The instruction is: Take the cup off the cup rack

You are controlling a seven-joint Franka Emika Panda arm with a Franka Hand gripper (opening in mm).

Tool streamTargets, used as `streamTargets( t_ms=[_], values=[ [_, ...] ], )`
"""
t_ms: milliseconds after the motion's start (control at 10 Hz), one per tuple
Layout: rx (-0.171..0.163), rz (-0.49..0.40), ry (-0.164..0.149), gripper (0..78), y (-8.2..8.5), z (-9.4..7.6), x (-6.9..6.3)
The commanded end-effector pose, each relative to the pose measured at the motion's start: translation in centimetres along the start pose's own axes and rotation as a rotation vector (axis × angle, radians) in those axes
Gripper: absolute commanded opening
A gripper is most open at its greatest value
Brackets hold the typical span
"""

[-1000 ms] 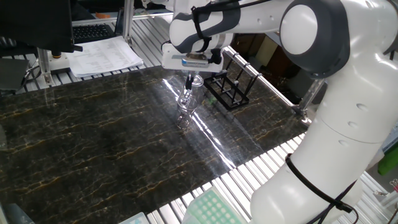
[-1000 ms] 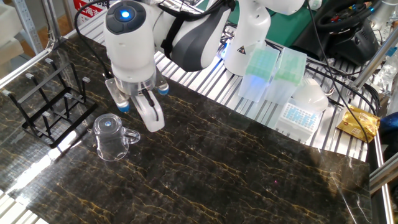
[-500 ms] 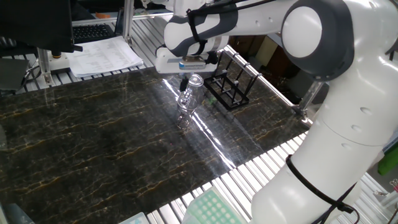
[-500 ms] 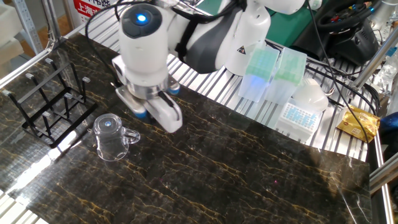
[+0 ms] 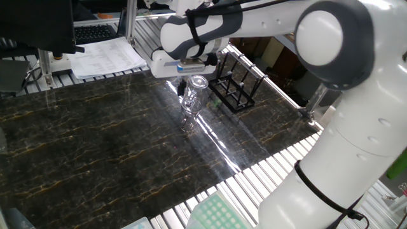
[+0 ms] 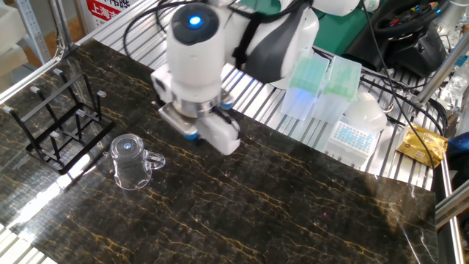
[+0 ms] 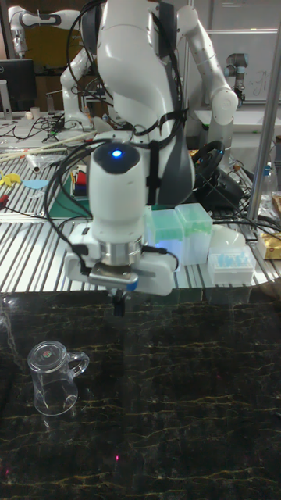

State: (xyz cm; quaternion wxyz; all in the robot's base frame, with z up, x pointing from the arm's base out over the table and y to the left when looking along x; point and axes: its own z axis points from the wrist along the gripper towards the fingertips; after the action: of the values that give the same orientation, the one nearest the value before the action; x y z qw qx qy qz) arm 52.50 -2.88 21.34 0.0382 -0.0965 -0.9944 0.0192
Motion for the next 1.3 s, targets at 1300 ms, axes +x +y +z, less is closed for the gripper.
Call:
streamTargets(
  t_ms=[1300],
  values=[
    [-0.087,-0.109,-0.042,1.1,0.74,-0.96,2.28]
  ],
)
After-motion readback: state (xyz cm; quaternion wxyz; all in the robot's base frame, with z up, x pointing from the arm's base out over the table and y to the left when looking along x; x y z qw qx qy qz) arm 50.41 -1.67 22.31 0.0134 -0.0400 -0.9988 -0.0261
